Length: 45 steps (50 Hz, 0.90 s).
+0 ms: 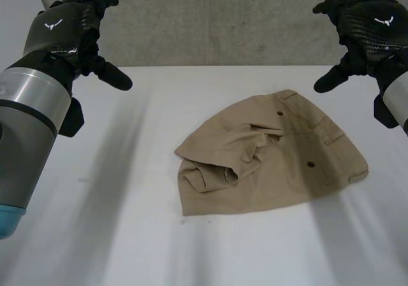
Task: Fold the shorts.
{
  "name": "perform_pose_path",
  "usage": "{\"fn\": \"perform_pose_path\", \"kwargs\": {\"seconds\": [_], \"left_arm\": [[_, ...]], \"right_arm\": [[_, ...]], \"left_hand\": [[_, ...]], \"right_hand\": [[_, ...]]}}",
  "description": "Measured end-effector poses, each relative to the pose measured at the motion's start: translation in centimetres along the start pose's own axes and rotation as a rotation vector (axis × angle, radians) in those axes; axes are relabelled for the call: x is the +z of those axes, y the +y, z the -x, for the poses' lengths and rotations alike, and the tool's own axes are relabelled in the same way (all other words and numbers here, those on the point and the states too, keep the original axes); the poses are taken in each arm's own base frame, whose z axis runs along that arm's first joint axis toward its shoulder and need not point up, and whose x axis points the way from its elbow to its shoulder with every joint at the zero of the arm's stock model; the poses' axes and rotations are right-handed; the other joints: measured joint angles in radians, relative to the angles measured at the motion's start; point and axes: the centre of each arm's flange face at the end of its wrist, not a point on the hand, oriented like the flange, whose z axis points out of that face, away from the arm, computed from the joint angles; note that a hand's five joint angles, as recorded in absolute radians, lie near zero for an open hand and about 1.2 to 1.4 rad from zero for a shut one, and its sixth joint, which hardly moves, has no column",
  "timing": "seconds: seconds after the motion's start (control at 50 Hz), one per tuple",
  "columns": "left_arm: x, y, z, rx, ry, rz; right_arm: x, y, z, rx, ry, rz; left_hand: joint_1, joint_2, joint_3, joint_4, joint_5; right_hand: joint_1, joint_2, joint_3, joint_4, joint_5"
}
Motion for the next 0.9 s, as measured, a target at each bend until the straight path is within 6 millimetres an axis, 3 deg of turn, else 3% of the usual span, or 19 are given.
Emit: {"fn": "perform_pose_path", "kwargs": {"seconds": [0.28, 0.46, 0.56, 0.58, 0.6, 0.66, 0.7, 0.72, 0.74, 0.76, 0.9], "left_arm": [[-0.4, 0.3, -0.2, 0.0, 0.004, 0.017], [-2.7, 2.5, -2.6, 0.023, 0.096, 0.139], [-5.0, 5.6, -5.2, 0.076, 0.198, 0.261], [-5.8, 7.0, -6.1, 0.109, 0.234, 0.307], [-5.8, 7.0, -6.1, 0.109, 0.234, 0.307], [-7.3, 10.2, -7.5, 0.189, 0.3, 0.402], [-7.7, 11.5, -7.7, 0.215, 0.315, 0.436], [-8.0, 13.1, -8.0, 0.244, 0.328, 0.476], [-8.0, 13.1, -8.0, 0.244, 0.328, 0.476], [-8.2, 14.7, -8.0, 0.268, 0.336, 0.517], [-8.1, 18.7, -8.0, 0.301, 0.335, 0.6]], "right_arm": [[0.2, 0.0, -0.2, -0.029, -0.004, -0.007], [0.5, 0.5, -0.2, -0.175, -0.008, 0.02], [0.5, 1.7, -0.1, -0.287, -0.019, 0.067], [0.4, 2.3, -0.1, -0.31, -0.026, 0.087], [0.4, 2.3, -0.1, -0.31, -0.026, 0.087], [0.2, 3.8, 0.1, -0.333, -0.042, 0.131], [0.1, 4.3, 0.2, -0.333, -0.048, 0.147], [-0.1, 4.9, 0.2, -0.331, -0.056, 0.164], [-0.1, 4.9, 0.2, -0.331, -0.056, 0.164], [-0.3, 5.7, 0.1, -0.325, -0.061, 0.185], [-1.0, 7.9, -1.3, -0.293, -0.069, 0.25]], "left_hand": [[-0.009, -0.014, -0.009, -0.011, -0.003], [0.024, 0.022, 0.012, 0.016, 0.006], [0.089, 0.081, 0.074, 0.081, 0.075], [0.1, 0.092, 0.086, 0.093, 0.086], [0.1, 0.092, 0.086, 0.093, 0.086], [0.171, 0.16, 0.155, 0.161, 0.156], [0.171, 0.16, 0.155, 0.161, 0.156], [0.219, 0.211, 0.205, 0.211, 0.206], [0.219, 0.211, 0.205, 0.211, 0.206], [0.256, 0.247, 0.239, 0.244, 0.238], [0.326, 0.317, 0.312, 0.319, 0.31]], "right_hand": [[-0.008, -0.022, -0.017, -0.005, -0.008], [-0.008, -0.022, -0.017, -0.005, -0.008], [-0.008, -0.022, -0.017, -0.005, -0.008], [-0.008, -0.022, -0.017, -0.005, -0.008], [-0.008, -0.022, -0.017, -0.005, -0.008], [-0.008, -0.022, -0.017, -0.005, -0.008], [-0.008, -0.022, -0.017, -0.005, -0.008], [-0.008, -0.022, -0.017, -0.005, -0.008], [-0.008, -0.022, -0.017, -0.005, -0.008], [-0.008, -0.022, -0.017, -0.005, -0.008], [-0.008, -0.022, -0.017, -0.004, -0.008]]}}
